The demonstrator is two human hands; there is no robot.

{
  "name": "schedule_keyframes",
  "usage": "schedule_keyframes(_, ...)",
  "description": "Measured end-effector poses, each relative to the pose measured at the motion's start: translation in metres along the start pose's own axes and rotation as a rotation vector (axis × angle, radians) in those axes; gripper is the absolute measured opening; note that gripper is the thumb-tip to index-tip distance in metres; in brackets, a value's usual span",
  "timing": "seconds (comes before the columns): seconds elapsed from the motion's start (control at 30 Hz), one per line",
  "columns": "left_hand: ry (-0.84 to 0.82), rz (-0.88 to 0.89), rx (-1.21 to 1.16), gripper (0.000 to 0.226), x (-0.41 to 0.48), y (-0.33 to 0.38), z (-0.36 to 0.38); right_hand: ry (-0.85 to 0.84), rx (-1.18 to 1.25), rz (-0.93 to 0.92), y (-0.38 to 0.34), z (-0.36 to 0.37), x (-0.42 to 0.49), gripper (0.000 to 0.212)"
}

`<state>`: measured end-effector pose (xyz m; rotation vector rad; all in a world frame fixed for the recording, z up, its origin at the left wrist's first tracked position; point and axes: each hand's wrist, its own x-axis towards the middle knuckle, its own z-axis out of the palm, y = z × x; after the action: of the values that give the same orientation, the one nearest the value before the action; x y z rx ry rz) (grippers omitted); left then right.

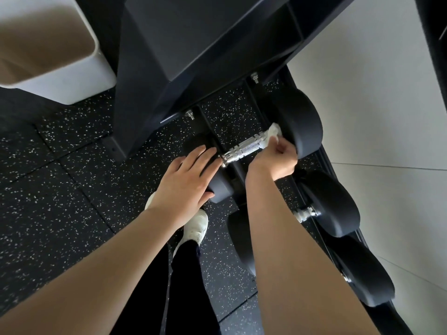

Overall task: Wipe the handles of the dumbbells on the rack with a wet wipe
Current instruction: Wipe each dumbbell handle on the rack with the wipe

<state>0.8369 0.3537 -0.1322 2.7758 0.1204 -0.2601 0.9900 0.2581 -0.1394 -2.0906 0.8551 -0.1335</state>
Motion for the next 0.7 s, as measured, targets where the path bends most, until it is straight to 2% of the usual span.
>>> schedule_keyframes(0.2,0.011,0.000,-0.010,0.074,0.001,0.000,-0.001,-0.117,-0.071,-0.054,0.006,-0.011,-0.004,0.007)
schedule_keyframes(0.47,0.018,0.020,0.004,0.074,0.001,-0.003,0.001,-0.528,-0.247,-0.302,0.050,-0.028,-0.031,0.006)
schedule_keyframes(0.7,0.021,0.007,-0.011,0.074,0.001,-0.001,0.001,-0.663,-0.282,-0.286,0.055,-0.034,-0.026,0.004)
